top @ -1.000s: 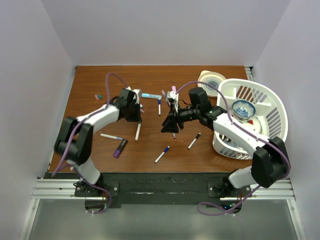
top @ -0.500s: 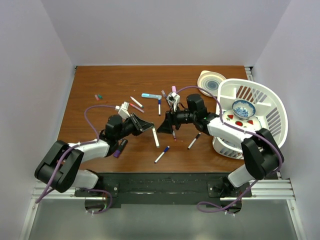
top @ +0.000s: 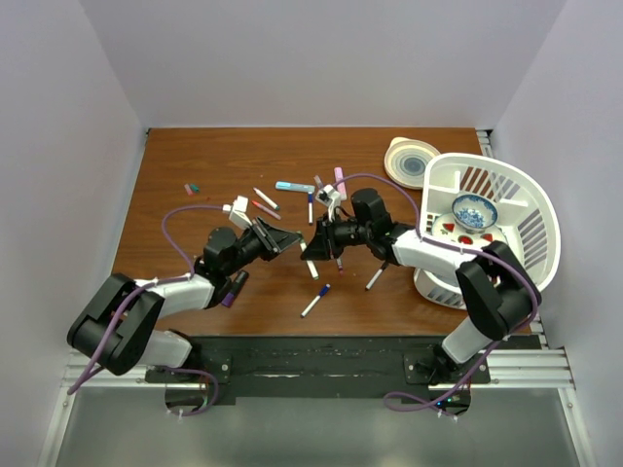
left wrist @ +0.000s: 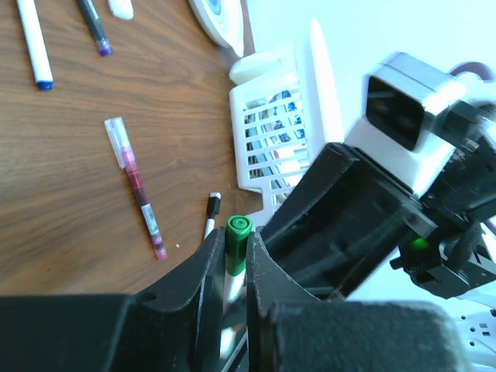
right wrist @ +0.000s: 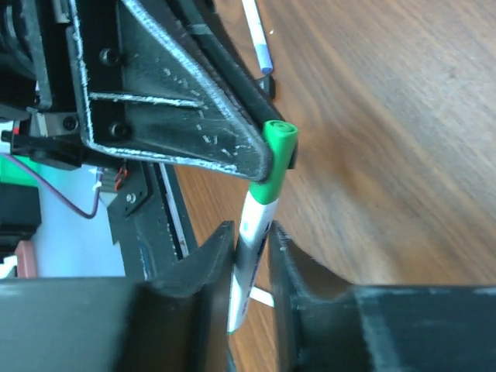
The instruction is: Open the pen caps
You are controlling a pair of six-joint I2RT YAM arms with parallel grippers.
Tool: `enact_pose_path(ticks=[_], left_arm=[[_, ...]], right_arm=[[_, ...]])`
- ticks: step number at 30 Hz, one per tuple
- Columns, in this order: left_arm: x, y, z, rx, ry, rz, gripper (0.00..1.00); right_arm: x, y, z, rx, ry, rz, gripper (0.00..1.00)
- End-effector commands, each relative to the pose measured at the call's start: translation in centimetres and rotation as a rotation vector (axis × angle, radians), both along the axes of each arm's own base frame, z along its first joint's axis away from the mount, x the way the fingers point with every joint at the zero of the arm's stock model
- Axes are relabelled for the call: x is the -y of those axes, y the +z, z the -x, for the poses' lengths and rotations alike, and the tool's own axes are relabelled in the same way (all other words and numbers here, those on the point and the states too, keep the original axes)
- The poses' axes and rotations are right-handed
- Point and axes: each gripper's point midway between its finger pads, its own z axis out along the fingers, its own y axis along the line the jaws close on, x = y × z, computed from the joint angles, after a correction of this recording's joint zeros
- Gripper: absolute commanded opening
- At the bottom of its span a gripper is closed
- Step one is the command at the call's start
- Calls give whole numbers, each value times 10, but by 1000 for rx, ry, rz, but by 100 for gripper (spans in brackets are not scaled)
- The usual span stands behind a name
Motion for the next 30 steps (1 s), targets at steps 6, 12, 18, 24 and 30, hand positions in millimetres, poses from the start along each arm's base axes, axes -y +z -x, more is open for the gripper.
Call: enact_pose_path(ticks=[6,12,18,24,30], left_arm=[[3,31,0,121,-11,54,19],[5,28,6,160,-49,30,36],[10,29,10,180,-87,39,34],[16,27,16,196,-118,28,35],[20,25,19,206,-133,17,37]], right_arm=[[-10,14,6,49,109,-9,0],[-10,21,19,98,219,-37,0],[-9,21,17,104,218,-32,0],[-6,25,9,102,174,-31,0],[-5,27,4,88,141,-35,0]])
